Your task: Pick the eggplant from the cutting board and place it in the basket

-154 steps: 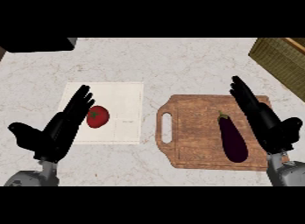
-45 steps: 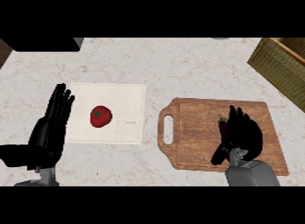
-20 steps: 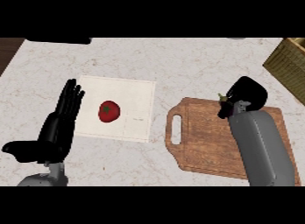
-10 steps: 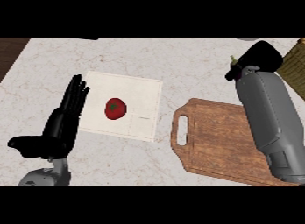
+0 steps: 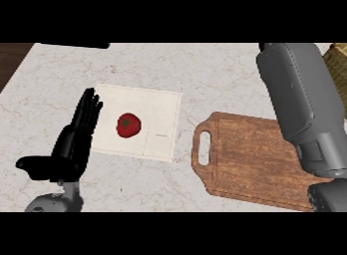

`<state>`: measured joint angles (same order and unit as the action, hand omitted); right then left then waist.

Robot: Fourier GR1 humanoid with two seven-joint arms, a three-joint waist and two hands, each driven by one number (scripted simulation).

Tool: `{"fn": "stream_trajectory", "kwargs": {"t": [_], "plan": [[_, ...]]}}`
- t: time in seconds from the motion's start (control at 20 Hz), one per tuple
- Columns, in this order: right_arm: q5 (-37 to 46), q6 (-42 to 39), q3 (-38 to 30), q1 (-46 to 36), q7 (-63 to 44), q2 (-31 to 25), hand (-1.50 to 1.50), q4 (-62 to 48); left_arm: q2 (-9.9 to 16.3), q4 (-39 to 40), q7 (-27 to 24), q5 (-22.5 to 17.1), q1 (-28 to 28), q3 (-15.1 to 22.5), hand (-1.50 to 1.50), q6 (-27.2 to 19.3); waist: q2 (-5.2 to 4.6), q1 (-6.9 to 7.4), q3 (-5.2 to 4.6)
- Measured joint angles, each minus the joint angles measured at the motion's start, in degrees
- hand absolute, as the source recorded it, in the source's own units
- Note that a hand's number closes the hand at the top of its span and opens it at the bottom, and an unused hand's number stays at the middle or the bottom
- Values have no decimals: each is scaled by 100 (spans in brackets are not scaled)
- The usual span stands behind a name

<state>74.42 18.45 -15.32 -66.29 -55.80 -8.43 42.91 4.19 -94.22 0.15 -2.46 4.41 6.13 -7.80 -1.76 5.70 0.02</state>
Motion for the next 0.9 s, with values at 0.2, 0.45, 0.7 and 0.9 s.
{"fn": "stream_trajectory", "kwargs": {"t": [0.2, 0.45, 0.7, 0.9], "plan": [[176, 430, -64, -633, -88, 33, 150, -380, 26, -26, 73, -23, 10, -74, 0, -19, 43, -108, -5], [349, 674, -247, -1217, -222, -38, 150, -940, 78, -48, 103, -35, -22, -185, 0, -34, 74, -219, -9], [645, 572, -363, -1569, -479, -279, 150, -1373, 67, -127, 117, -32, -121, -216, 0, -69, 106, -305, -11], [879, 456, -360, -1497, -548, -560, 150, -1669, 130, -118, 119, -105, -149, -329, 0, -15, 121, -380, -9]]}}
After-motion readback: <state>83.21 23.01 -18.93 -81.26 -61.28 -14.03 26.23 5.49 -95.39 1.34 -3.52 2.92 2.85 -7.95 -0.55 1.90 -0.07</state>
